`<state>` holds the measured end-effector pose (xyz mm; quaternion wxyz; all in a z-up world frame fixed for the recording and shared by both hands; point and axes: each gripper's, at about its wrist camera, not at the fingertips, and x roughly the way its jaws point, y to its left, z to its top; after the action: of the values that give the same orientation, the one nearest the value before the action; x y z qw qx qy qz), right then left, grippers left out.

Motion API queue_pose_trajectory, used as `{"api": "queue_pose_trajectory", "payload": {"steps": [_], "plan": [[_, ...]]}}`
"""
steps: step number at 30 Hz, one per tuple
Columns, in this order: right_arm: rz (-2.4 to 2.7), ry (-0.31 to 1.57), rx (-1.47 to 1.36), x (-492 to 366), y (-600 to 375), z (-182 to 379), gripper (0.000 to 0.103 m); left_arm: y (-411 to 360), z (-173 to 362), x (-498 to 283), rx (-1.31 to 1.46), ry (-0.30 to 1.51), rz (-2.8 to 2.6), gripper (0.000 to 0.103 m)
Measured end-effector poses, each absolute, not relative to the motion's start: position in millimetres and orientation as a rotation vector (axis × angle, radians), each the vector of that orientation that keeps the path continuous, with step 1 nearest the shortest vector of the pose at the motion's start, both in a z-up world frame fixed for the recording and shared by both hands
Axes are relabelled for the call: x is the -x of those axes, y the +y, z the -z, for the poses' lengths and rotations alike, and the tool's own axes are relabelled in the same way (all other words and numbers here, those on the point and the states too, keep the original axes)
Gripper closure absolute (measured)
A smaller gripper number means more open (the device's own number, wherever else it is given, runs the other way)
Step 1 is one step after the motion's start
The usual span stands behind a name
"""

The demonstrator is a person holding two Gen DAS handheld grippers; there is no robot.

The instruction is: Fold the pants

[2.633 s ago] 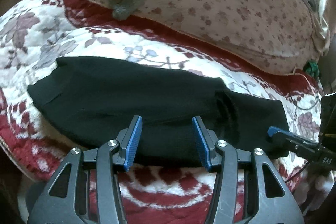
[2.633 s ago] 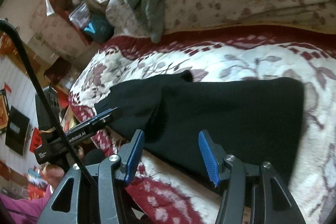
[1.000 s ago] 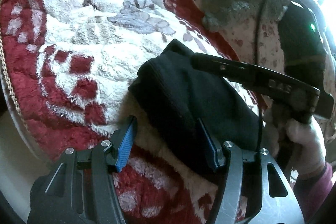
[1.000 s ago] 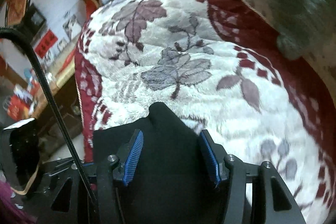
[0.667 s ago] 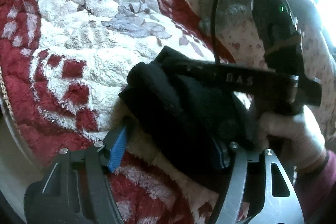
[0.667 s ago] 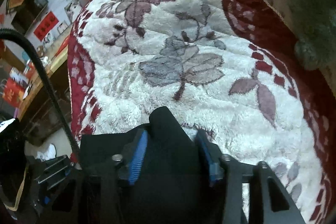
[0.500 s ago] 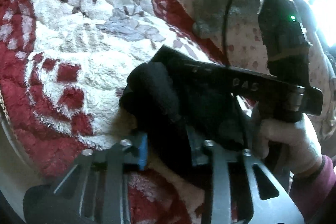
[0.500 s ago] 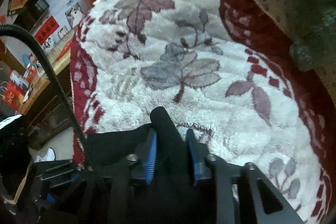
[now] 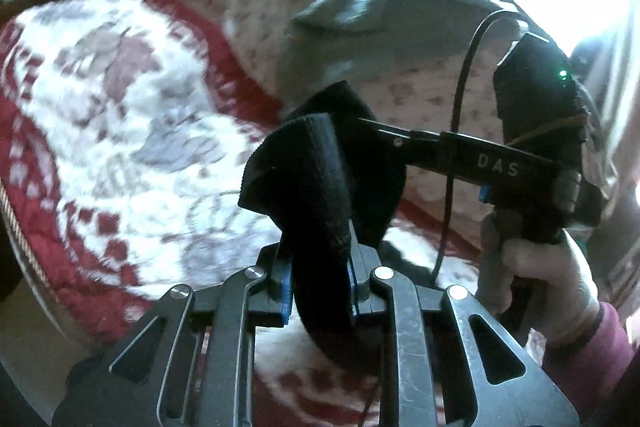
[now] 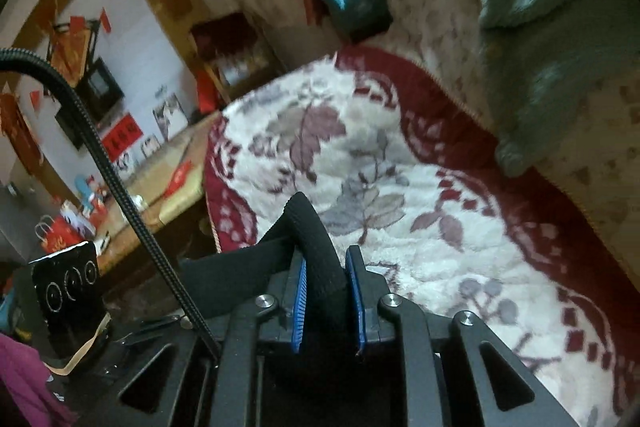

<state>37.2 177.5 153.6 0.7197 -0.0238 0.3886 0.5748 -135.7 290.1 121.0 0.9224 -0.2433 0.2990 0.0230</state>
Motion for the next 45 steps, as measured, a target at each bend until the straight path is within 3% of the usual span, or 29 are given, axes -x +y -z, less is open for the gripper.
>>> {"api": "queue_pose_trajectory", "payload": {"steps": [11,19,25,26,29,33,37,45], "plan": [[-1.11,0.743,-0.184,-18,2,-183,0.085,161,-160,127,0.298,0.598,0.211,0.084],[-0.863,0.811,-0.427,-11,-143,-109,0.085,47,-115,102,0.164,0.731,0.35,0.084],[-0.727,0.898,-0.51,-8,-194,-49,0.085,14,-80,91,0.175,0.836,0.394,0.084],[-0.712,0.896,-0.516,-6,-199,-46,0.085,13,-79,89,0.182,0.848,0.401,0.081],[-0.67,0.888,-0.534,-5,-211,-45,0.085,12,-85,91,0.231,0.851,0.465,0.057],[-0.63,0.885,-0.549,-1,-221,-52,0.083,8,-100,101,0.219,0.814,0.512,0.054],[-0.611,0.877,-0.554,10,-229,-66,0.062,25,-106,103,0.234,0.824,0.492,0.054],[-0.653,0.917,-0.518,38,-220,-81,0.052,70,-111,101,0.244,0.803,0.365,0.054]]}}
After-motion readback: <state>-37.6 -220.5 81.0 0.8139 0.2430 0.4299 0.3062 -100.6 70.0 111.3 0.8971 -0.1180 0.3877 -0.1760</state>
